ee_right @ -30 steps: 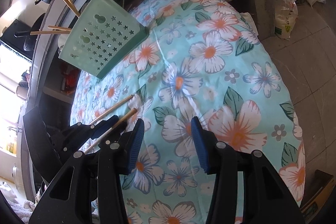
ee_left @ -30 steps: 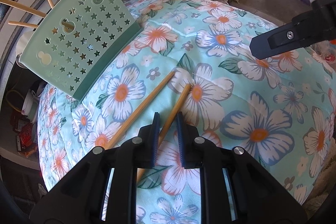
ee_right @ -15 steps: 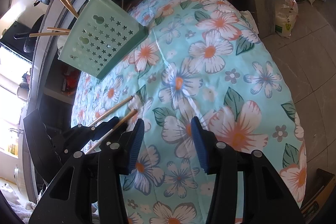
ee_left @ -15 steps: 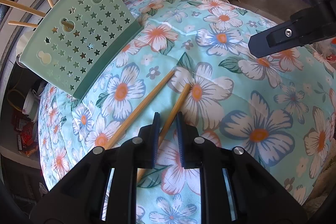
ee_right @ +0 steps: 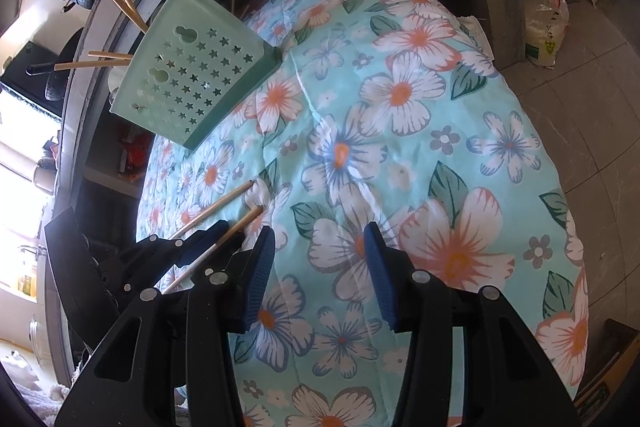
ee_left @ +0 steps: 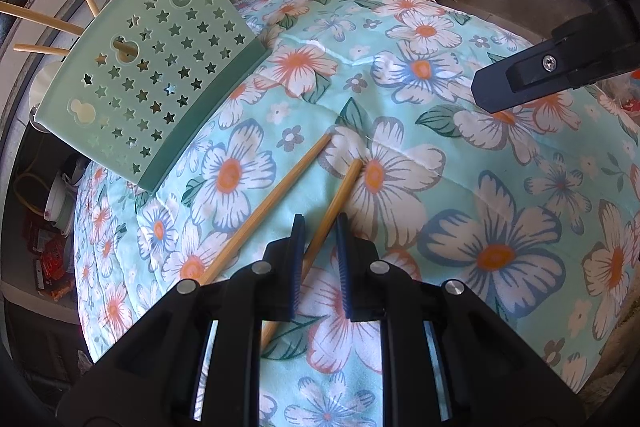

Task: Organize utensils
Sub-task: 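Close the left tool on one bamboo chopstick and lift it upright, then grasp the last bamboo chopstick with the right tool while the left tool holds its chopstick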

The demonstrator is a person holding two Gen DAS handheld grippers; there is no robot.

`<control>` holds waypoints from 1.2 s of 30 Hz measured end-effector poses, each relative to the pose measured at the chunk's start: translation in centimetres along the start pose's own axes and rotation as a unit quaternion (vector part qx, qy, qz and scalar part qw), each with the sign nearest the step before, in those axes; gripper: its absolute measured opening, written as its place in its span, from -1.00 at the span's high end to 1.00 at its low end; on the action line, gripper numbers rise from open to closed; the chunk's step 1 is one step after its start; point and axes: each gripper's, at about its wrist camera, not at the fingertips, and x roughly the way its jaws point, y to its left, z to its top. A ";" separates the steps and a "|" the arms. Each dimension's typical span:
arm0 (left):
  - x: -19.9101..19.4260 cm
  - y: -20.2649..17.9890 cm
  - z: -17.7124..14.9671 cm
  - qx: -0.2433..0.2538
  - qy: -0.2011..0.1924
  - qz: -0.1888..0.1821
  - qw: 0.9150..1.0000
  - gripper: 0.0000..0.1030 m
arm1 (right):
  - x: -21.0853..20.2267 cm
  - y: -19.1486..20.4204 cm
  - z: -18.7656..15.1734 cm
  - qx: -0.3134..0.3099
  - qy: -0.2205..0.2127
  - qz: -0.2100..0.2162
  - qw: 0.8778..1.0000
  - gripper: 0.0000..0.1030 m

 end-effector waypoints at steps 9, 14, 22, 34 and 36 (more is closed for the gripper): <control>0.5 -0.1 -0.5 0.008 -0.003 0.003 1.000 0.73 | 0.1 0.2 -0.3 0.000 0.003 -0.001 1.000 0.12; 0.4 -0.2 -0.2 0.015 -0.002 0.006 1.000 0.74 | 0.0 -0.1 -0.3 0.005 0.003 0.001 1.000 0.11; -0.5 -0.2 0.2 0.022 -0.008 0.016 1.000 0.77 | -0.4 -0.5 -0.3 0.008 -0.001 0.003 1.000 0.12; -3.4 1.0 1.0 0.007 -0.038 0.035 0.999 0.86 | -0.5 -0.6 -0.4 0.009 -0.001 0.005 1.000 0.11; -3.8 1.2 1.2 0.002 -0.043 0.037 0.998 0.88 | -0.5 -0.6 -0.4 0.009 0.000 0.006 1.000 0.11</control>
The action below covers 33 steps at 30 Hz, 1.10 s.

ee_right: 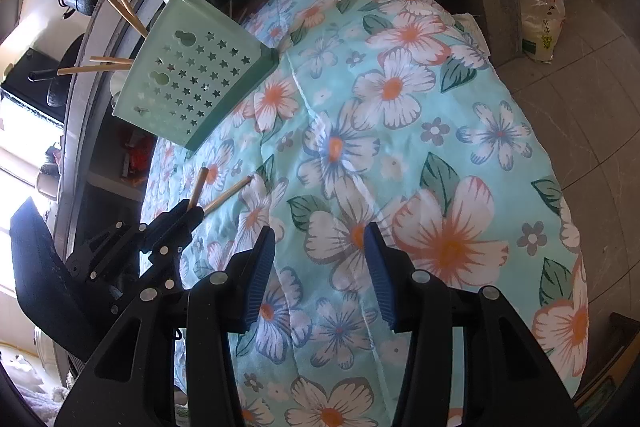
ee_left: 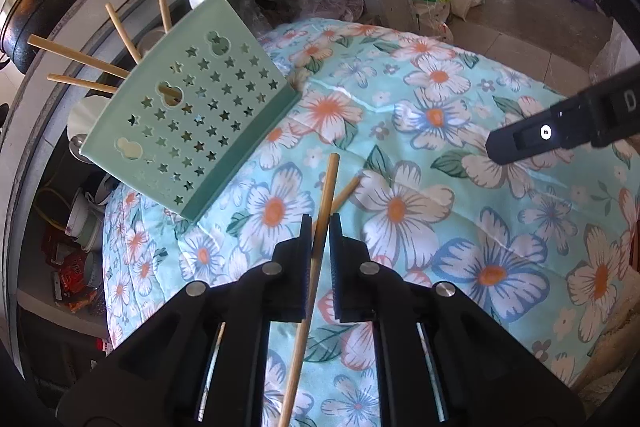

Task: Organize utensils
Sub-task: 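Grasp the last bamboo chopstick with the right tool while the left tool holds its chopstick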

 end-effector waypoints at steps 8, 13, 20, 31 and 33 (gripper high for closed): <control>-1.5 1.8 0.7 -0.035 -0.022 0.002 0.999 0.92 | -0.1 0.1 -0.2 0.000 0.000 0.003 1.000 0.12; -2.6 3.6 0.9 -0.069 -0.035 0.002 0.997 0.92 | 0.1 0.2 0.0 0.005 0.003 0.012 1.000 0.11; -3.8 7.5 0.8 -0.148 -0.060 -0.007 0.987 0.92 | 1.1 0.9 0.9 0.025 0.019 0.062 0.998 0.12; -5.0 11.2 -0.5 -0.252 -0.099 -0.027 0.962 0.92 | 7.1 3.9 1.7 0.082 0.093 0.167 0.978 0.12; -5.4 11.3 -0.6 -0.252 -0.111 -0.026 0.961 0.92 | 8.5 3.8 1.7 0.100 0.103 0.165 0.976 0.12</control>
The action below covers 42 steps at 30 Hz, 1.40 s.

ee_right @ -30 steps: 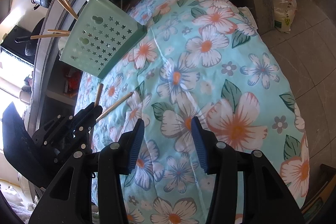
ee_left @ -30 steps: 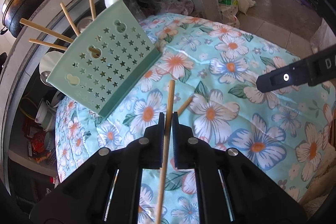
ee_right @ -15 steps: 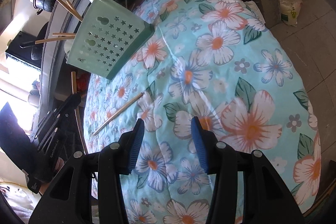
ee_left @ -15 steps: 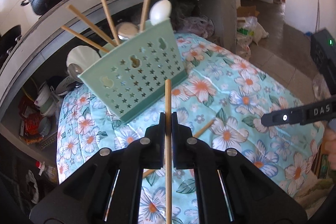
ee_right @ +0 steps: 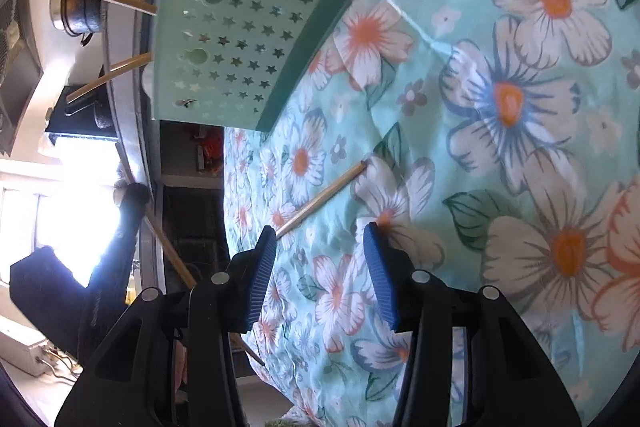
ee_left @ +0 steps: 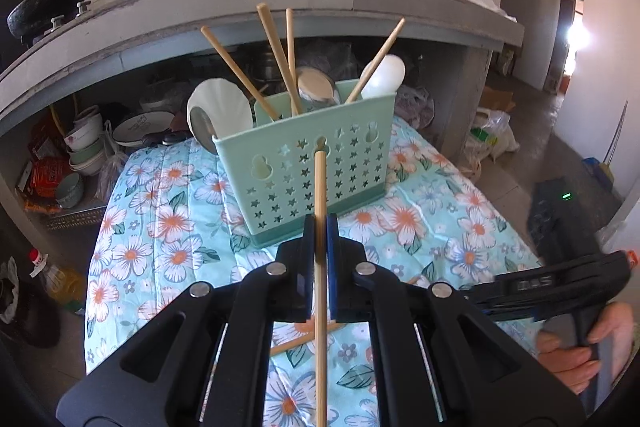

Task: Organize utensils
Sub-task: 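Grasp the last bamboo chopstick with the right tool while the left tool holds its chopstick, then lift both chopsticks off the quilt toward the green holder with both tools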

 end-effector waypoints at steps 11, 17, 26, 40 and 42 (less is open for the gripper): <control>0.3 0.1 -0.6 -0.010 0.003 0.000 1.000 0.92 | 3.0 -0.1 2.3 0.049 -0.023 0.006 0.999 0.28; 0.3 0.3 -0.7 -0.014 0.004 0.004 1.000 0.92 | 3.4 -0.4 2.4 0.060 -0.046 -0.017 0.997 0.70; 0.2 0.3 -0.7 -0.015 0.003 0.005 1.000 0.92 | 0.5 -1.1 2.2 0.054 -0.075 0.008 0.996 0.77; 0.2 0.4 -0.2 -0.020 0.001 0.006 1.000 0.92 | -4.3 3.6 1.3 -0.051 -0.151 -0.010 0.987 0.81; 0.2 0.4 -0.1 -0.022 0.001 0.006 1.000 0.92 | -4.9 4.2 1.2 -0.062 -0.160 -0.014 0.985 0.82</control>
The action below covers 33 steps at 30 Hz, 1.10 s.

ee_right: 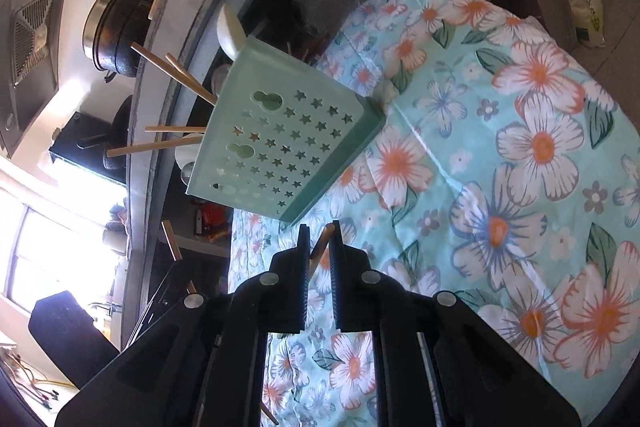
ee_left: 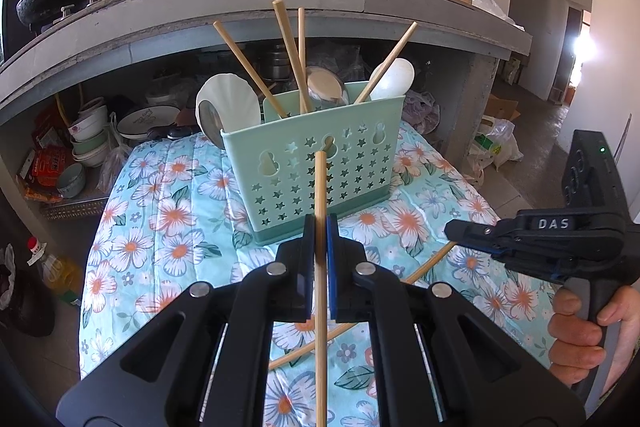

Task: Organize utensils
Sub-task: 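Lift both chopsticks off the quilt toward the green holder with both tools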

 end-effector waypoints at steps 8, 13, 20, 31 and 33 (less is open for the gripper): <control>0.0 0.0 0.1 -0.002 0.000 0.000 1.000 0.92 | -1.8 1.1 0.4 -0.033 -0.029 -0.009 0.999 0.83; -0.1 0.0 0.1 -0.001 0.000 -0.001 1.000 0.92 | -2.8 1.8 0.3 -0.051 -0.044 -0.015 0.998 0.83; -0.2 -0.1 0.3 0.000 -0.002 -0.001 1.000 0.92 | -3.8 2.4 0.4 -0.065 -0.059 -0.019 0.996 0.83; -0.3 -0.2 0.4 0.000 -0.002 -0.001 1.000 0.92 | -4.8 2.9 0.6 -0.075 -0.073 -0.022 0.994 0.84; -0.3 -0.2 0.5 0.001 -0.002 -0.001 1.000 0.92 | -5.0 2.9 0.6 -0.077 -0.075 -0.023 0.994 0.84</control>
